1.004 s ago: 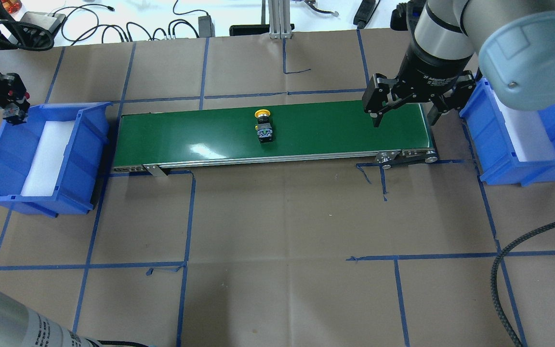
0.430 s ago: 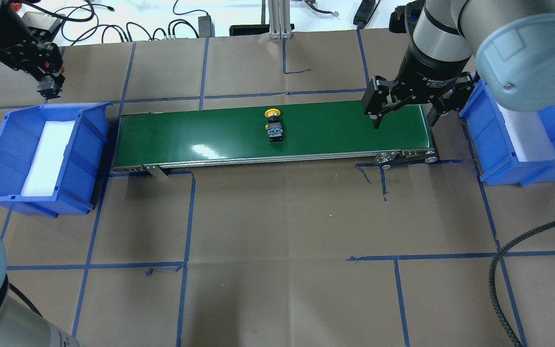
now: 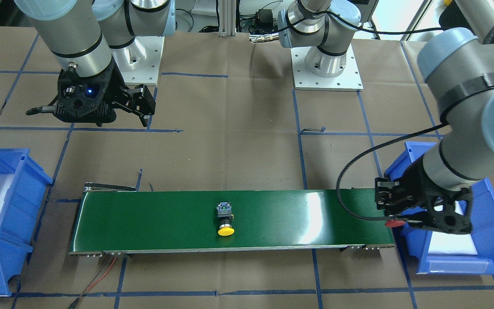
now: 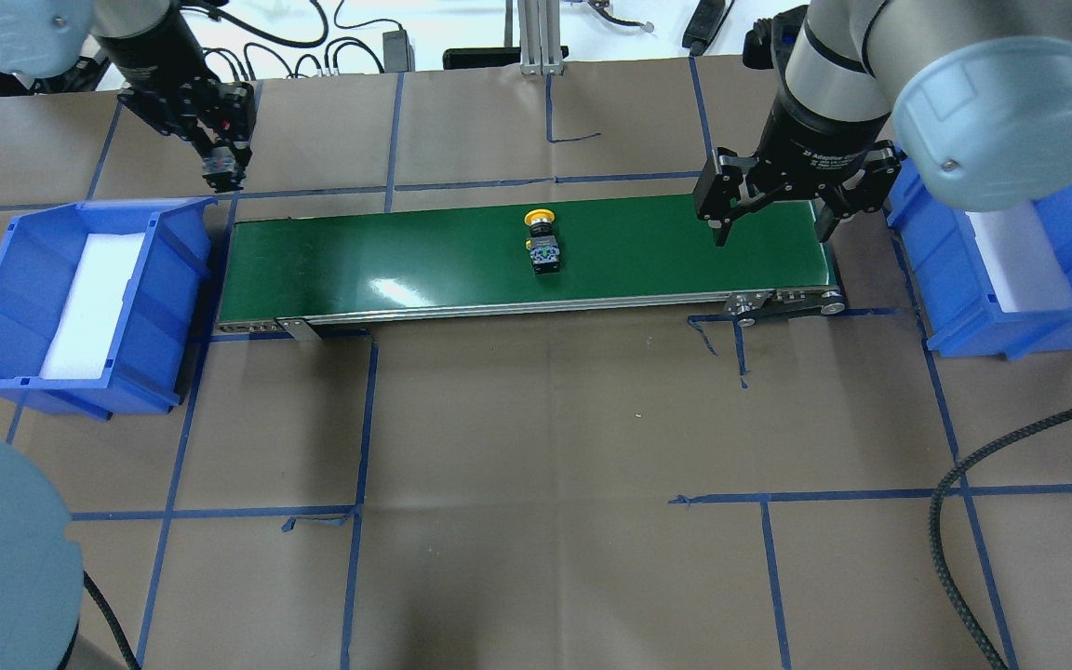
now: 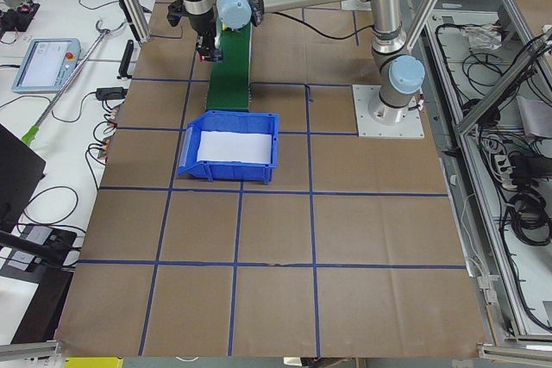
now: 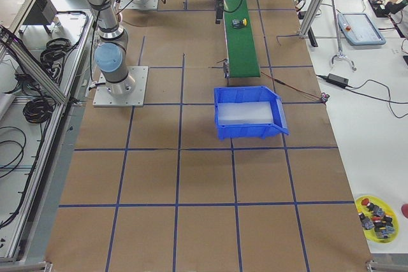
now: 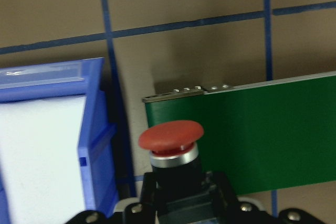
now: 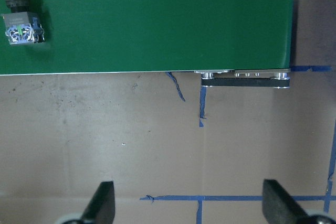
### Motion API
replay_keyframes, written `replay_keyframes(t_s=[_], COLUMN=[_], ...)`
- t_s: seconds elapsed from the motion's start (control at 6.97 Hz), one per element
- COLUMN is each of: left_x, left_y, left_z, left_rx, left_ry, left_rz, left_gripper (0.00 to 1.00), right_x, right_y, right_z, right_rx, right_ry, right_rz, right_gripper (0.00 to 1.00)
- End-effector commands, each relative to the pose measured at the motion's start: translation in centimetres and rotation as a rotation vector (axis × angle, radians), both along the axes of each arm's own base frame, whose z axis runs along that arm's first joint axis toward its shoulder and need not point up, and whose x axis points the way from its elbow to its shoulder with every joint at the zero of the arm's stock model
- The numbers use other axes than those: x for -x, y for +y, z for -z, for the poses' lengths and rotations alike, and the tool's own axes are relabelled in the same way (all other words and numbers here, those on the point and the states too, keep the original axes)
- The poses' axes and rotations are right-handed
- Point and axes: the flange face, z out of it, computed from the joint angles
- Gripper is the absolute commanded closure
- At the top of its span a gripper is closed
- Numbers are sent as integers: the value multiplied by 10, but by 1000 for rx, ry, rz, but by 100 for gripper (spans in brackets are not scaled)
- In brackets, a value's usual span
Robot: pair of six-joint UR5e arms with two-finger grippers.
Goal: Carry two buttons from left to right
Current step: 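Place the red button on the belt with left gripper while right gripper lowers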
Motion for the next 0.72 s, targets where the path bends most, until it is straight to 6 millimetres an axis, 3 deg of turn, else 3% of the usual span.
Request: replay_keyframes(t_s=[0.0, 0.14, 0.57], left_x=[23, 17, -23], left_y=[13, 9, 20], left_z=[36, 44, 92], left_rx=[-35, 5, -4], left_ry=[6, 3, 6], left_rz=[23, 59, 34], left_gripper=[100, 100, 100], right_x=[0, -2, -3], right_y=[-10, -21, -47], right_z=[9, 12, 41], right_rx=[24, 66, 84], right_ry=[-2, -5, -1], right_rz=[-3, -7, -1], right_gripper=[0, 0, 0])
